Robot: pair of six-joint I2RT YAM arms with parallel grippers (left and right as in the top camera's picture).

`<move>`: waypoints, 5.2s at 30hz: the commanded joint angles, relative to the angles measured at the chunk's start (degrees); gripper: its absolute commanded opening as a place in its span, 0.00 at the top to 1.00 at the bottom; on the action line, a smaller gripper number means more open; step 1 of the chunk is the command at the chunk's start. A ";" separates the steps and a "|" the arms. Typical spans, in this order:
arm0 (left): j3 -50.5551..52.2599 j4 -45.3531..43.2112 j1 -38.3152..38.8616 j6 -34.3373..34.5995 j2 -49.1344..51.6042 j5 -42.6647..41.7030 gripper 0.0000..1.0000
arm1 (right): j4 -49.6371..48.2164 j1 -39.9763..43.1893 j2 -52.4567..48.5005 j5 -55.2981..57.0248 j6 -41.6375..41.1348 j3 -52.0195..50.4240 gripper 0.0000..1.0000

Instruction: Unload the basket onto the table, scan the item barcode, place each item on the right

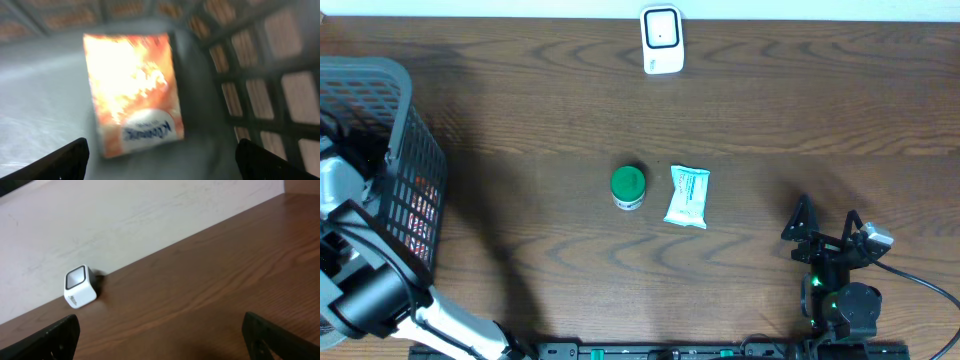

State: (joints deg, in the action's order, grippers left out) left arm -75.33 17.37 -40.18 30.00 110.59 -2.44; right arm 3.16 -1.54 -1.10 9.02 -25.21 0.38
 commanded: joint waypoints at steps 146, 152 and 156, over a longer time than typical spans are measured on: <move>-8.66 37.99 -12.70 -39.01 -12.46 -44.04 0.02 | 0.15 -0.04 0.07 0.35 0.17 -0.07 0.01; -8.02 38.82 -8.92 -33.29 -11.69 -19.61 0.02 | 0.13 -0.04 0.07 0.37 0.17 -0.07 0.01; -8.02 38.34 -7.43 -32.48 -11.69 -15.41 0.02 | 0.13 -0.04 0.07 0.35 0.17 -0.07 0.01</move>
State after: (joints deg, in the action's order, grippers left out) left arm -83.81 55.68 -48.80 -4.08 98.28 -27.00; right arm 3.16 -1.54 -1.10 9.04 -25.21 0.38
